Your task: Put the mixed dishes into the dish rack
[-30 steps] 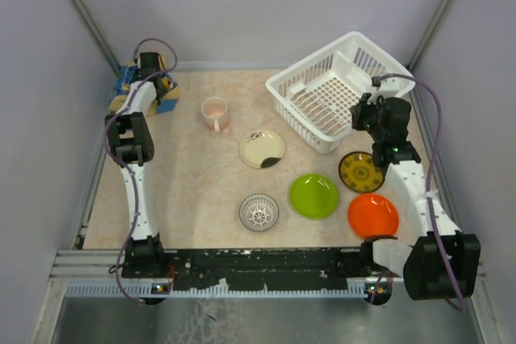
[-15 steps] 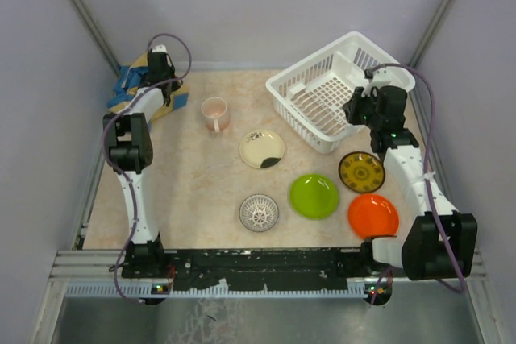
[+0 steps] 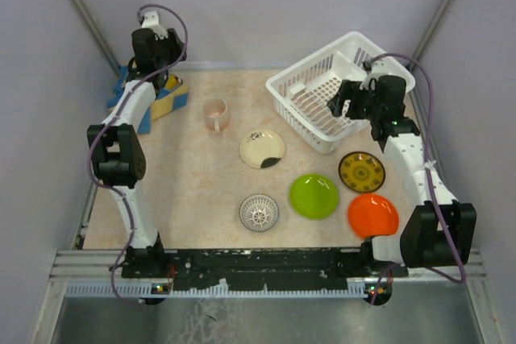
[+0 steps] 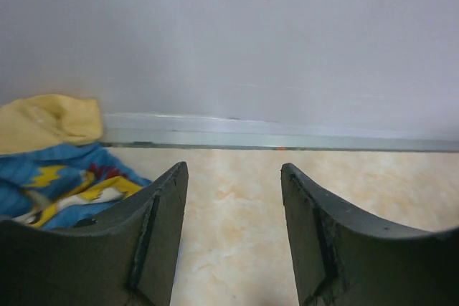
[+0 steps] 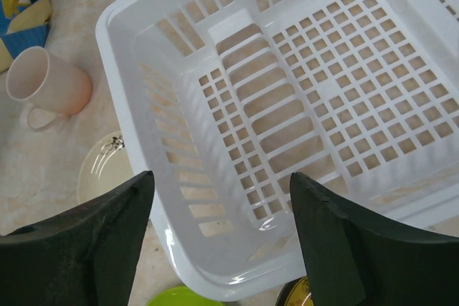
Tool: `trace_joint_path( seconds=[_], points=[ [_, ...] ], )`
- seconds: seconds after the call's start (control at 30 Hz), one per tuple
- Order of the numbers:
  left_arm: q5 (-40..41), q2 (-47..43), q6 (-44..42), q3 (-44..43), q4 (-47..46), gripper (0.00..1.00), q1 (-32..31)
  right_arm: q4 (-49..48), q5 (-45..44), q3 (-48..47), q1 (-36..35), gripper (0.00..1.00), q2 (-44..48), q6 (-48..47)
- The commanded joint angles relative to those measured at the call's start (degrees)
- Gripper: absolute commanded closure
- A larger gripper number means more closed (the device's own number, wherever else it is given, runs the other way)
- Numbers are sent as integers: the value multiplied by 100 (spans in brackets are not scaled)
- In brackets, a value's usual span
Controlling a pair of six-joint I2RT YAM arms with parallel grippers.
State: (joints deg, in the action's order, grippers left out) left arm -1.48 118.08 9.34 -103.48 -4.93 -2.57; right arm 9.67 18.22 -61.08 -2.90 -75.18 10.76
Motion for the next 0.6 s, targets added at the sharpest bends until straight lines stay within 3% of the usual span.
trace_joint_path(
  seconds=[0.0,0.1,0.13,0.17,0.2,0.4,0.47,0.57],
  points=[
    [-1625,-360,438,289,-488,39,12,157,58,-528,-36,5,96,272],
    [-2583,-531,678,571,-1073,37,11,118,465,-611,-27,0,218,657],
    [-2831,-572,753,659,-1244,32,-6,-117,750,-558,-31,0,288,728],
    [-3126,-604,797,746,-1429,14,-26,-430,1064,-435,-27,1,377,876],
    [-3404,-632,883,834,-1663,2,-39,-766,1289,-300,-16,0,465,1164],
    [-4497,-741,2594,1782,-4154,0,-84,-3256,2665,720,396,1,1093,3357],
    [-4597,-659,2732,1486,-3517,0,-208,-4443,3081,1157,603,0,1173,3972],
    [-4008,-705,1153,784,-1548,0,-724,-3761,2920,1038,654,0,1196,3780]
  ],
)
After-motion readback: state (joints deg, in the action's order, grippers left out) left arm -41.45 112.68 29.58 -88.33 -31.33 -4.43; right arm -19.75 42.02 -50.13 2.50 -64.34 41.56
